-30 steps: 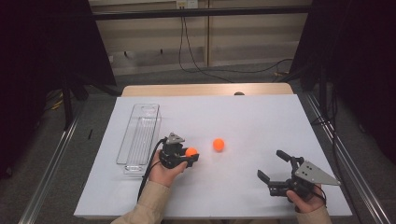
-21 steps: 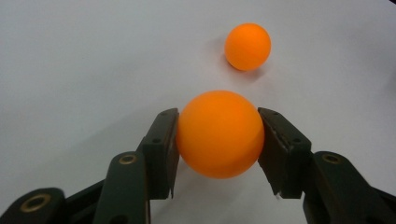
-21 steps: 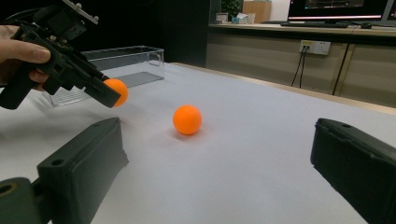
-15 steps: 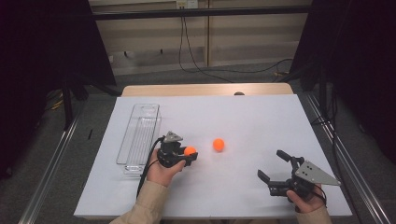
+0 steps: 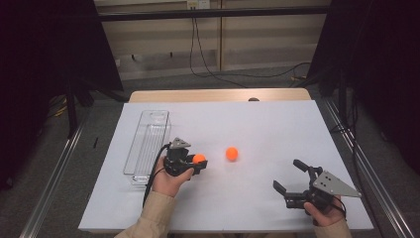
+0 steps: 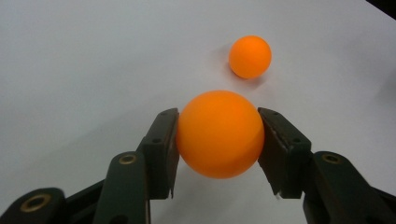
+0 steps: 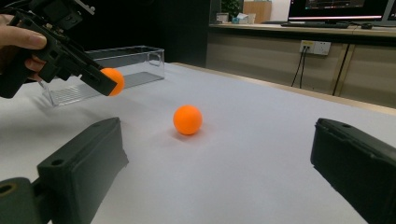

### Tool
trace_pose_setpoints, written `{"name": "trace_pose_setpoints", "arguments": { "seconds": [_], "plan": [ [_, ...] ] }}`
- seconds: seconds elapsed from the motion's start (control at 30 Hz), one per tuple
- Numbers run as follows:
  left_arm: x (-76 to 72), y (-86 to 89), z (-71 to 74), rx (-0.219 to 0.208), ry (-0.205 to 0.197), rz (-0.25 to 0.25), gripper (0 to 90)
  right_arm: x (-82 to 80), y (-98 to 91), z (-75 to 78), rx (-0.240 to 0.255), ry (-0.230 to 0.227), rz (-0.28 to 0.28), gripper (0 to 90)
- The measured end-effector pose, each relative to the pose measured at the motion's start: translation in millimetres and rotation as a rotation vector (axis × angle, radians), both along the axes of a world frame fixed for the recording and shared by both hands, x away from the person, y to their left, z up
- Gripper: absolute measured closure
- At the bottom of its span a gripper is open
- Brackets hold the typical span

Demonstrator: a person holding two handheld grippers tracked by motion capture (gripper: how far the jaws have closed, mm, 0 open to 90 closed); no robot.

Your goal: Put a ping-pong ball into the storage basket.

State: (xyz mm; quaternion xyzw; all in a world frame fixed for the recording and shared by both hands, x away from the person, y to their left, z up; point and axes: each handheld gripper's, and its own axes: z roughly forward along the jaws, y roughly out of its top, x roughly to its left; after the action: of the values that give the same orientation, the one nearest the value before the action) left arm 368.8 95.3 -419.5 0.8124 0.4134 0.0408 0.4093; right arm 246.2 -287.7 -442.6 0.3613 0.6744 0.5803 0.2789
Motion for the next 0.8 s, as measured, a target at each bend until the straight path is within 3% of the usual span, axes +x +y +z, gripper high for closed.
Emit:
{"name": "trace_pose_setpoints", "arguments": {
  "seconds": [0.8],
  "plan": [
    [2.7,13.3,10.1,-0.011,0.002,0.024,50.9,-0.1,0.3,0.0,-0.001,0.000,0.000,2.3]
  ]
}}
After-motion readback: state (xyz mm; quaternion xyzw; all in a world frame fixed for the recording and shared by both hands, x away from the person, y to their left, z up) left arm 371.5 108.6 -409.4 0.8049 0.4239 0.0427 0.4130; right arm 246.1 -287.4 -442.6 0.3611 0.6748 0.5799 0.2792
